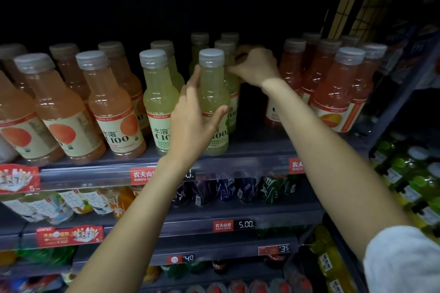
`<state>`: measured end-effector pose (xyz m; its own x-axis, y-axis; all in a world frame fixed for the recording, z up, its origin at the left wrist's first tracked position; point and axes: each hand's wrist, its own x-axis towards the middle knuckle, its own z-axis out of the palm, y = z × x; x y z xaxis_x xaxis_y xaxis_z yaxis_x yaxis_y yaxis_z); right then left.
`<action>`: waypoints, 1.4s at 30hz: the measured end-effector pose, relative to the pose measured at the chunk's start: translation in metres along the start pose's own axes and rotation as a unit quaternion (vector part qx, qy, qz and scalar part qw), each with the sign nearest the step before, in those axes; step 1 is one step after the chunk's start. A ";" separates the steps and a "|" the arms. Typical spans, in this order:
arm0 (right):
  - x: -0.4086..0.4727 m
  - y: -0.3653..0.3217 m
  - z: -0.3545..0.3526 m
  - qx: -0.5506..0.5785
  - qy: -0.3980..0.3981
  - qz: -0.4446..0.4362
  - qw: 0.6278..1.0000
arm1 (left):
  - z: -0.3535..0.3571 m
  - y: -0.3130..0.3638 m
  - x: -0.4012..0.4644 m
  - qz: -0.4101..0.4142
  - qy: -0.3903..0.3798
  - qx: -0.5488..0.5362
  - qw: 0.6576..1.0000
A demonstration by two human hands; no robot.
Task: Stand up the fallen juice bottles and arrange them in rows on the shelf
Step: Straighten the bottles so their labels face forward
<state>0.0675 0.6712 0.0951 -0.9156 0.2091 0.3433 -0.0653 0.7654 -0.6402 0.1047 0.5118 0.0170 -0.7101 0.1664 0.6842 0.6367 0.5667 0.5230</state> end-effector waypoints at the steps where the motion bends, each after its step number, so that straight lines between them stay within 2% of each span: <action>1: 0.001 -0.002 0.001 0.014 -0.021 0.001 1.000 | 0.000 0.000 0.000 -0.001 0.000 -0.001 1.000; 3: 0.003 -0.005 0.003 0.028 -0.044 0.000 0.999 | 0.001 0.000 -0.001 -0.008 0.002 -0.009 1.000; 13: 0.013 -0.006 0.022 0.010 -0.024 -0.040 0.999 | 0.002 -0.002 0.000 -0.010 -0.006 -0.033 0.999; 24: 0.003 0.007 0.019 0.151 -0.056 -0.039 0.986 | 0.002 -0.005 0.000 -0.003 -0.006 -0.027 1.000; 27: 0.001 0.025 0.011 0.179 0.002 -0.040 0.983 | 0.003 -0.005 -0.001 0.003 0.000 -0.008 1.000; 31: -0.001 0.041 0.021 0.054 0.132 -0.037 0.989 | 0.004 -0.003 -0.003 0.005 0.003 0.009 1.000; 33: 0.001 0.041 0.031 0.031 0.115 -0.038 0.992 | 0.004 -0.003 -0.004 0.005 0.007 0.006 1.000; 38: 0.006 0.033 0.038 0.104 -0.040 0.029 0.993 | 0.003 -0.006 -0.003 0.017 0.013 0.006 1.000; 40: 0.007 0.035 0.040 0.109 -0.031 0.022 0.993 | 0.003 -0.007 -0.002 0.017 0.010 0.006 1.000; 42: 0.007 0.041 0.043 0.087 0.014 0.018 0.996 | 0.003 -0.006 -0.003 0.018 0.012 0.008 1.000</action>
<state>0.0412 0.6782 0.0418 -0.9075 0.2530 0.3353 -0.1025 0.6407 -0.7609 0.1014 0.5101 0.0104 -0.6793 0.1684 0.7143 0.6566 0.5742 0.4890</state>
